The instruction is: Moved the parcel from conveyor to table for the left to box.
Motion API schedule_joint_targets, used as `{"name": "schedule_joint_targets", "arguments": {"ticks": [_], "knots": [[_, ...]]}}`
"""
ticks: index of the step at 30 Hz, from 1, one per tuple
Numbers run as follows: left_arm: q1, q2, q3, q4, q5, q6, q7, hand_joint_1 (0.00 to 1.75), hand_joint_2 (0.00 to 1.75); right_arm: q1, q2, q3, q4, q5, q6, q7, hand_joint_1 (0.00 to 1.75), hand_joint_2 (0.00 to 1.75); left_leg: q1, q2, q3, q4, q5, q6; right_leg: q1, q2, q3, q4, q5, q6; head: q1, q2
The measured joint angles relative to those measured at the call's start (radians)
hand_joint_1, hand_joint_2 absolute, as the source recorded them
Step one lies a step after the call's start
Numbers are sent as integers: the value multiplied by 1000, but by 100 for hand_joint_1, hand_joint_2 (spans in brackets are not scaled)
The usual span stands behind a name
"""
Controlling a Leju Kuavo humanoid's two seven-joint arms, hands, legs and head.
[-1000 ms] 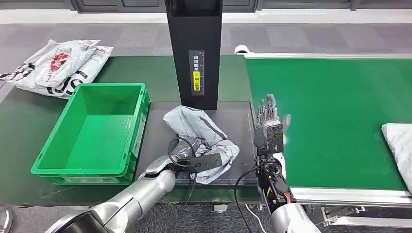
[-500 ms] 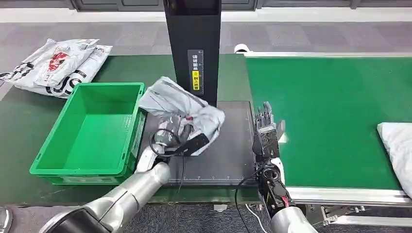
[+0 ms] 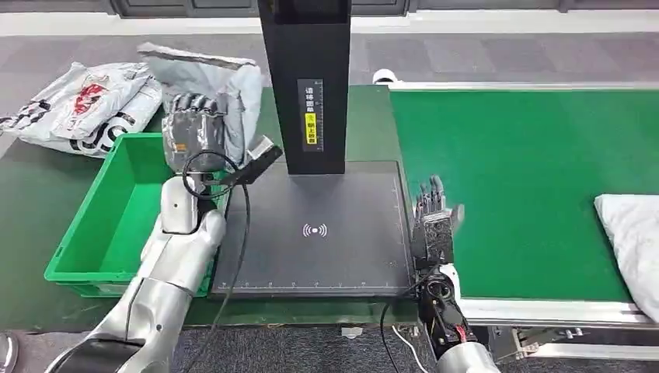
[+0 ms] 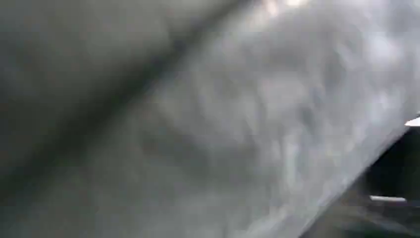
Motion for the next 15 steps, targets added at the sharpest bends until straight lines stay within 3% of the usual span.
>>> {"name": "schedule_joint_targets", "arguments": {"ticks": [6,11,15], "knots": [[-42,81,-61,156,2,-7,212,175,175,4,-2,0,-2,3,6,0,0,0,0,-3,-2,0,1,0,0,-2,0,0,1,-1,0,0],[-63,151,-61,330,27,-168,386,175,175,8,-2,-2,-18,13,6,23,0,0,0,6,-1,0,0,0,0,6,-4,0,2,-2,0,0],[-70,193,-61,402,23,-344,467,175,175,17,-3,-17,-51,20,8,45,0,0,0,4,-2,0,0,0,1,6,-5,0,2,-2,0,0]]}}
